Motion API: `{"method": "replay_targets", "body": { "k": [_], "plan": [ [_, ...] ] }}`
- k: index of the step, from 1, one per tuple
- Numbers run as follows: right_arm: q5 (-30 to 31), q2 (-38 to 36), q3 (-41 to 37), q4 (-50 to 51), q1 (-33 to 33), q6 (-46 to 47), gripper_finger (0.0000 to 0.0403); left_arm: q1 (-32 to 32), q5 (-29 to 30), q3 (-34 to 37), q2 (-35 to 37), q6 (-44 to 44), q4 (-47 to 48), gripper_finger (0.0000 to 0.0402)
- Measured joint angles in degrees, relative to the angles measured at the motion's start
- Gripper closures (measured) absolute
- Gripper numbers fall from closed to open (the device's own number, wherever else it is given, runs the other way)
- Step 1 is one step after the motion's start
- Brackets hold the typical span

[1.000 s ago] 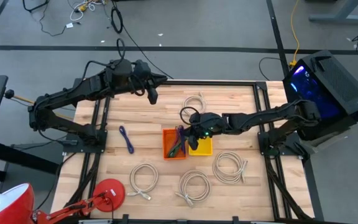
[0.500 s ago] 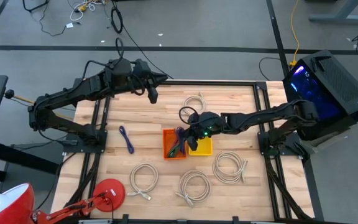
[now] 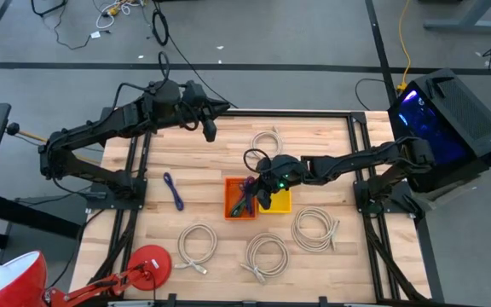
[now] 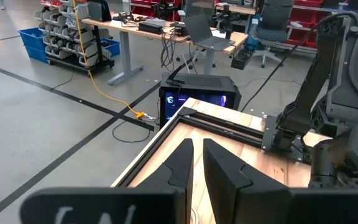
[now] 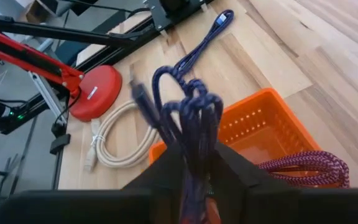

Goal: Pick & Place USB Port
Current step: Put the purple charger cable into the orange basket

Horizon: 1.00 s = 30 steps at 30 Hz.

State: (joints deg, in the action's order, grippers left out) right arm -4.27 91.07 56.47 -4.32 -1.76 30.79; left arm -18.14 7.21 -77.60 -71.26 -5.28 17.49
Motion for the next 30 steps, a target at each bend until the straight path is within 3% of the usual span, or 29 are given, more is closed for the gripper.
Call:
{"method": "replay_targets", "body": {
  "k": [9, 30],
  "plan": [
    [-0.99, 0.0, 0.0, 0.04, 0.24, 0.2, 0.0285, 0.01, -0.01, 0.0, 0.0, -0.07, -0.03, 0.0362],
    [-3.41, -0.07, -0.02, -1.07, 5.31, -2.71, 0.0282, 0.01, -0.01, 0.0, 0.0, -0.07, -0.06, 0.0362]
  ]
}}
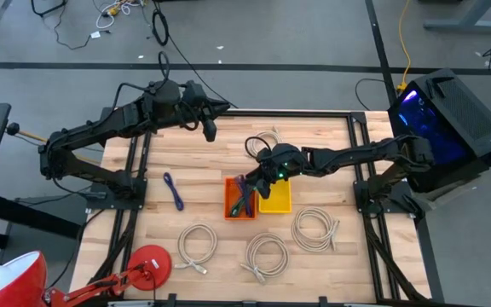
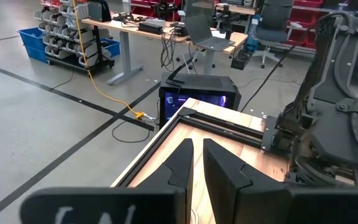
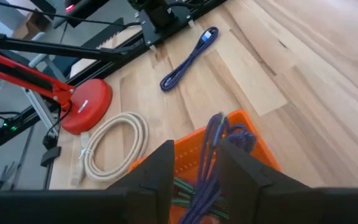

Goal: Pick & Place USB Port
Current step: Put the purple charger cable into the orange basket

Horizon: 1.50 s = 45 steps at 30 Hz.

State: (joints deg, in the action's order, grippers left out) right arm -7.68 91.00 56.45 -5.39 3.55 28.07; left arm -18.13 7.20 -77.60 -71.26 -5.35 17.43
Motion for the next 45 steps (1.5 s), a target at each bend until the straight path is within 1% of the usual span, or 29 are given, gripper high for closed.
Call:
{"method": "replay_targets", "body": {
  "k": [3, 7, 9, 11, 15, 17, 19, 21, 23, 24, 27, 30, 32, 34, 38, 41, 45],
  "plan": [
    [-1.5, 0.0, 0.0, -0.51, 1.1, -0.05, 0.0282, -0.02, 0.0, 0.0, 0.0, 0.01, 0.0, 0.0362],
    [-5.8, -0.22, 0.86, -3.94, 1.86, 1.28, 0.0282, -0.02, 0.0, -0.04, 0.0, 0.05, 0.65, 0.0362],
    [-6.29, -0.57, 2.27, -4.09, 1.96, -0.41, 0.0282, -0.02, 0.0, -0.09, 0.0, 0.07, 2.73, 0.0362],
    [-6.34, -1.02, 3.66, -3.28, 2.49, -2.62, 0.0282, -0.02, 0.11, -0.09, 0.0, 0.05, 6.86, 0.0362],
    [-5.11, -3.28, 5.83, -1.36, 4.28, -5.41, 0.0282, -0.02, 0.5, -0.09, 0.0, -0.98, 22.22, 0.0362],
    [-5.04, -5.03, 6.66, 1.2, 5.09, -6.86, 0.0282, -0.02, 0.57, -0.09, -0.01, -2.9, 32.79, 0.0362],
    [-5.01, -6.72, 7.08, 4.25, 5.95, -8.46, 0.0282, -0.02, 0.6, 0.13, -0.02, -4.54, 45.57, 0.0363],
    [-3.76, -8.54, 7.19, 7.19, 6.84, -10.14, 0.0282, 0.35, -0.11, 1.67, 0.02, -6.01, 56.34, 0.0362],
    [-2.34, -10.4, 7.26, 8.7, 7.6, -11.39, 0.0282, 0.95, -3.82, 4.12, 0.03, -7.38, 62.3, 0.0362],
    [-1.79, -11.31, 7.26, 9.8, 7.98, -11.96, 0.0282, 1.39, -7.03, 5.6, 0.3, -7.78, 63.27, 0.0362],
    [-1.77, -13.1, 7.28, 11.06, 8.76, -12.72, 0.0282, 3.48, -15.38, 10.76, 0.9, -9.52, 62.24, 0.0362],
    [-1.75, -14.73, 7.28, 11.41, 9.1, -12.98, 0.0282, 6.24, -17.83, 16.68, 0.79, -13.24, 57.9, 0.0353],
    [-1.73, -15.74, 7.28, 12.23, 9.1, -13.19, 0.0282, 7.06, -18.42, 20.79, 0.76, -18.69, 54.89, 0.0337],
    [-0.89, -16.47, 7.28, 13.29, 9.05, -13.64, 0.0282, 7.15, -20.28, 24.78, 0.7, -24.24, 52.43, 0.0315],
    [-0.29, -17.71, 7.28, 14.8, 9.02, -14.59, 0.0282, 7.15, -21.2, 30.92, 0.7, -34.0, 49.44, 0.0272],
    [-0.3, -18.02, 7.28, 15.53, 9.01, -16.02, 0.0282, 7.15, -21.42, 34.19, 0.71, -40.53, 46.22, 0.025],
    [-0.88, -18.05, 7.28, 16.46, 9.01, -18.58, 0.0282, 7.13, -18.22, 36.06, 0.76, -52.1, 43.16, 0.0232]
  ]
}}
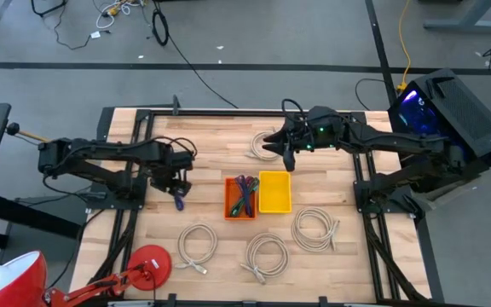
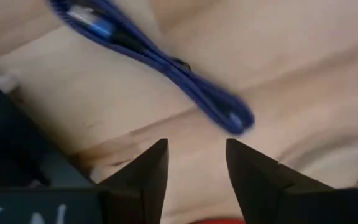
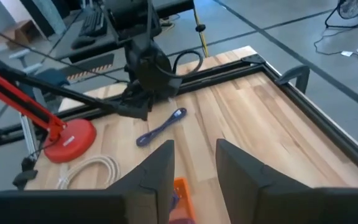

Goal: Pick & Place USB Port
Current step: Put the purple charger cable into the orange basket

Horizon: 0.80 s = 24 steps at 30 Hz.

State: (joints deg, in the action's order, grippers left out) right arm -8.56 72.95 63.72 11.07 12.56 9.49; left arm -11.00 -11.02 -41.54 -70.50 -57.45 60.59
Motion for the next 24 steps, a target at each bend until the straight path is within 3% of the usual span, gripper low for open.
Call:
{"method": "replay_targets", "body": {
  "k": [4, 13, 24],
  "plan": [
    [-0.92, 0.0, 0.0, 1.15, 0.0, -2.83, 0.0282, -0.07, 3.96, 0.07, 0.02, -11.81, -2.16, 0.023],
    [-5.54, 0.0, 0.0, 2.87, -0.02, -7.02, 0.0282, 0.0, 9.89, 0.07, -0.73, -24.47, -3.32, 0.0229],
    [-7.53, -2.63, 0.0, 5.15, -0.02, -8.69, 0.0282, 1.36, 10.07, 0.07, -6.95, -28.6, -5.07, 0.0229]
  ]
}}
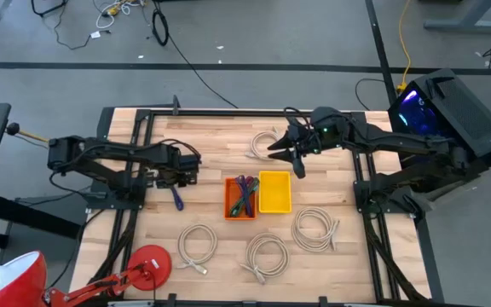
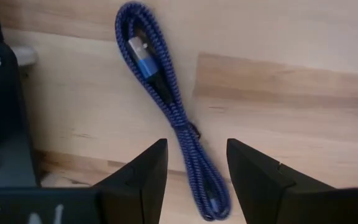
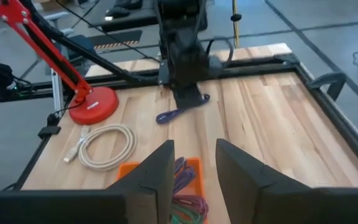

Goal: Pick & Place USB Port
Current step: Put the purple charger cable into the orange basket

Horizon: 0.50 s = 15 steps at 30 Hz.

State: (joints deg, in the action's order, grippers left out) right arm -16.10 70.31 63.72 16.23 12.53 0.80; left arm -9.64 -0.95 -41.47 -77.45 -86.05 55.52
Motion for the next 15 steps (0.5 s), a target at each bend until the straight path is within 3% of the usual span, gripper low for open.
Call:
{"method": "replay_targets", "body": {
  "k": [15],
  "plan": [
    [5.17, -6.08, 0.0, 2.3, 0.13, -0.4, 0.0282, 1.24, -2.91, -0.06, -10.55, 3.14, -4.42, 0.0229]
  ]
}}
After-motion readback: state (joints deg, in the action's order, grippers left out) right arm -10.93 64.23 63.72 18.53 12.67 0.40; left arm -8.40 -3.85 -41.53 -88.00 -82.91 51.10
